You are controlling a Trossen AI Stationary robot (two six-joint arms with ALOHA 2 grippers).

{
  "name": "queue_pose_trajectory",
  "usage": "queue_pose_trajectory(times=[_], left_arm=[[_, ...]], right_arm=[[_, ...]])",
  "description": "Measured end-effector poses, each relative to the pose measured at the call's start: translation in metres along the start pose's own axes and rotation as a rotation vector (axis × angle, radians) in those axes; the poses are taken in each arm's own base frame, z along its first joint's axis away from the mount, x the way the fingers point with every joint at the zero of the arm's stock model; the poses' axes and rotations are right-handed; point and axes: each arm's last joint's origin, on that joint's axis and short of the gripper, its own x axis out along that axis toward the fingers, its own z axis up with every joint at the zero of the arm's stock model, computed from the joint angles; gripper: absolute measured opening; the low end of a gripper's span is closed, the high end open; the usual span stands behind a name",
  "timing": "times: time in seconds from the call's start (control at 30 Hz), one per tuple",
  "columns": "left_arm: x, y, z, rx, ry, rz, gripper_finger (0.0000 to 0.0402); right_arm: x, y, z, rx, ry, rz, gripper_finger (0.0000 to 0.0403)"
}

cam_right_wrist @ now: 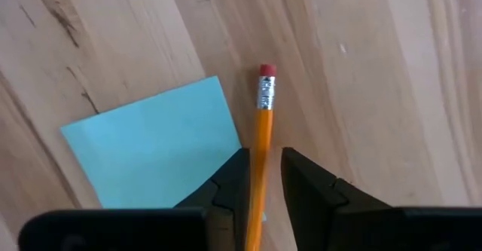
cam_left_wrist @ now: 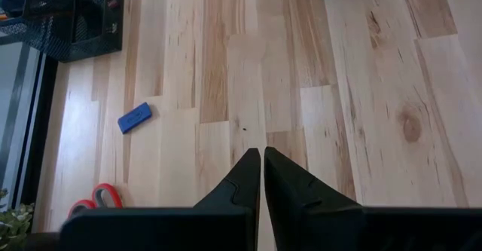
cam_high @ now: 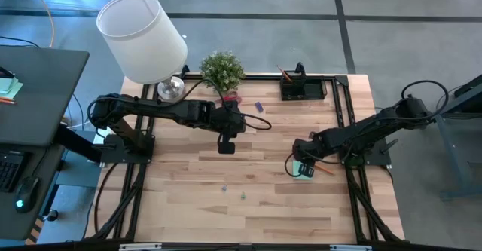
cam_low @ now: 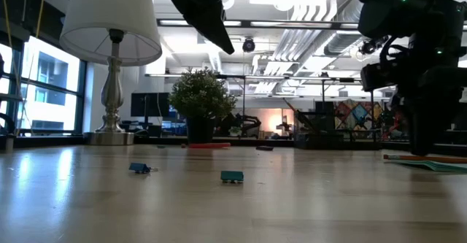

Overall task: Pick and place office supplies into organizer
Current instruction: Put the orange pencil in the black desk organizer

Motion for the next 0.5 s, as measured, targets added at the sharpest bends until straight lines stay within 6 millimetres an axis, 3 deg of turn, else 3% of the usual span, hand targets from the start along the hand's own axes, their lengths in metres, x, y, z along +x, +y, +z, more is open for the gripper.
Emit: queue_pose_trajectory(times=[0.5], left_arm=[[0.0001,-0.0002,-0.0009,-0.002,0.009,-0.002,0.0008]], right_arm=[[0.007,-0.0002,0.0007,0.005,-0.068,0.004,0.0067]])
